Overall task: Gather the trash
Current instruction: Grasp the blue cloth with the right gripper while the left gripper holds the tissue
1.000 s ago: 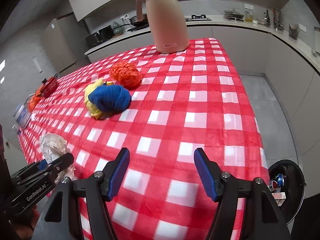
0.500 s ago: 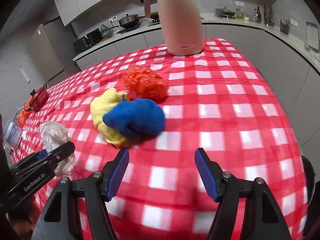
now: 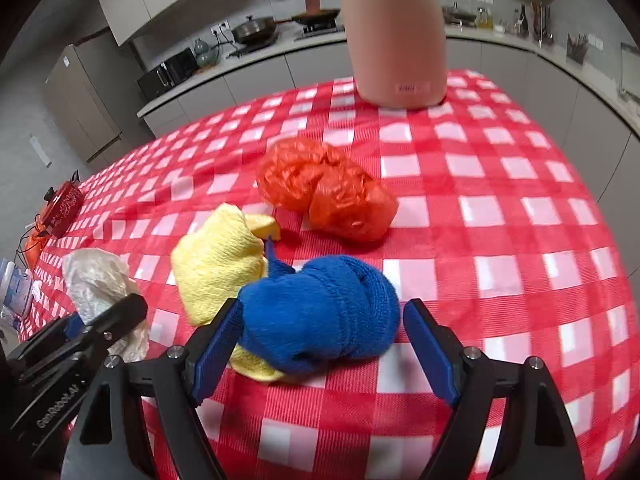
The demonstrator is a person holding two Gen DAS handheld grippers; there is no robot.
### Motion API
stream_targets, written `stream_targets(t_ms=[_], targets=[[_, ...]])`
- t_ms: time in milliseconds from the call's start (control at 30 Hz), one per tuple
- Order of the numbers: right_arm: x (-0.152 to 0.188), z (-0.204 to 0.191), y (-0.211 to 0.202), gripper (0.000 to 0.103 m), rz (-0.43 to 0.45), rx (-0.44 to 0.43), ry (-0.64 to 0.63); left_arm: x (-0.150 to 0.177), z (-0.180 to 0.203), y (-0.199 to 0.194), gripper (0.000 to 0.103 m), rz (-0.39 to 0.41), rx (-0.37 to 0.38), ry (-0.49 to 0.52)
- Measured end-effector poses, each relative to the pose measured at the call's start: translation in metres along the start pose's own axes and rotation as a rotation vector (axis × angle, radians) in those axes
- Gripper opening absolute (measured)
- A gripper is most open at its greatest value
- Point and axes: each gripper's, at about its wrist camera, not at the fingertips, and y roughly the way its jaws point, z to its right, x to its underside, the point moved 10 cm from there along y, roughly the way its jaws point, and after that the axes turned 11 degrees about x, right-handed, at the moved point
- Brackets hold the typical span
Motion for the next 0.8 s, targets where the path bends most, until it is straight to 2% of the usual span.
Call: stream_targets(t_ms=[33,67,100,267,500,800], targets=[[-0.001,0.001,0.001,0.083,0.005,-0.006,0.006,0.000,-0.001,0.001,0.037,-0.002,0.000,-0.001],[-0.001,0.002,0.000,0.074,0.013,-0.015,0.011,0.000,-0.001,0.002,0.037,-0.005,-0.001,-0.001],[-0.002,0.002,0.000,0.060,0.016,-0.024,0.011,0.000,-0.001,0.003,0.037,-0.008,-0.001,-0.002],[-0.005,0.002,-0.006,0.047,0.041,-0.037,-0.010,-0.001,0.000,0.004,0.037,-0.008,0.000,-0.003],[-0.007,0.023,-0.028,0.044,0.118,0.021,-0.030,0.001,0.012,-0.002,0.037,0.003,-0.001,0.003],[0.008,0.068,-0.051,0.044,0.140,0.047,0.008,0.011,0.049,-0.012,0.037,0.018,0.009,0.028]])
